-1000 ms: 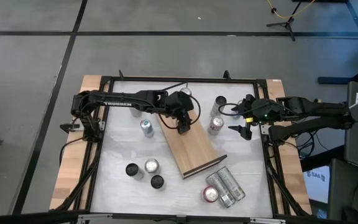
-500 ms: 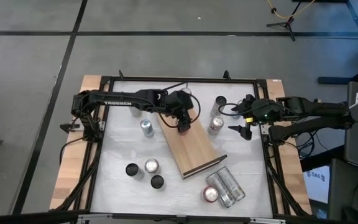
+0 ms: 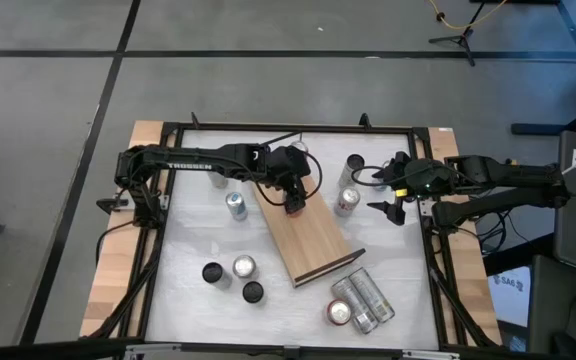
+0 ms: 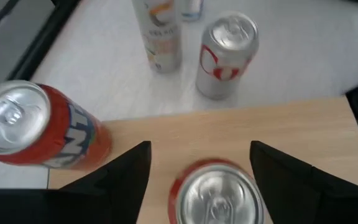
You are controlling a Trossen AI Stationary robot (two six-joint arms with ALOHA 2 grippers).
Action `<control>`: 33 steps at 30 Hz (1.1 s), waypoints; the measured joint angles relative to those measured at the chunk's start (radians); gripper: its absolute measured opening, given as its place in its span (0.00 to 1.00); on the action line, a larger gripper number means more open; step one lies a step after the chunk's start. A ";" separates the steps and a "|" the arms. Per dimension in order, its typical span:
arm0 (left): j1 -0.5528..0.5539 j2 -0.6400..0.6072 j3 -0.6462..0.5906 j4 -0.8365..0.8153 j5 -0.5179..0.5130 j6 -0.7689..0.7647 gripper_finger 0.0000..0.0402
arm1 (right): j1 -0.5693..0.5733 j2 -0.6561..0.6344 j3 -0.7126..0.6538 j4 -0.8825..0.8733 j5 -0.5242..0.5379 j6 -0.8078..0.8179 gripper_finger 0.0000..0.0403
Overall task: Place canned beverage on shelf
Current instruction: Align the left orange soda can with the other orange soda can
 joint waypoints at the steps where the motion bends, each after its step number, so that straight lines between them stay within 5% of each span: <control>1: 0.000 0.000 0.000 -0.006 0.003 0.001 0.69 | 0.000 0.000 0.000 0.000 0.000 0.000 0.97; 12: -0.004 0.000 0.000 -0.037 -0.007 -0.026 0.90 | 0.000 0.000 0.000 0.000 0.000 0.000 0.97; 33: -0.069 0.001 0.000 -0.091 -0.122 -0.012 0.90 | 0.000 0.000 0.000 0.000 0.000 0.000 0.97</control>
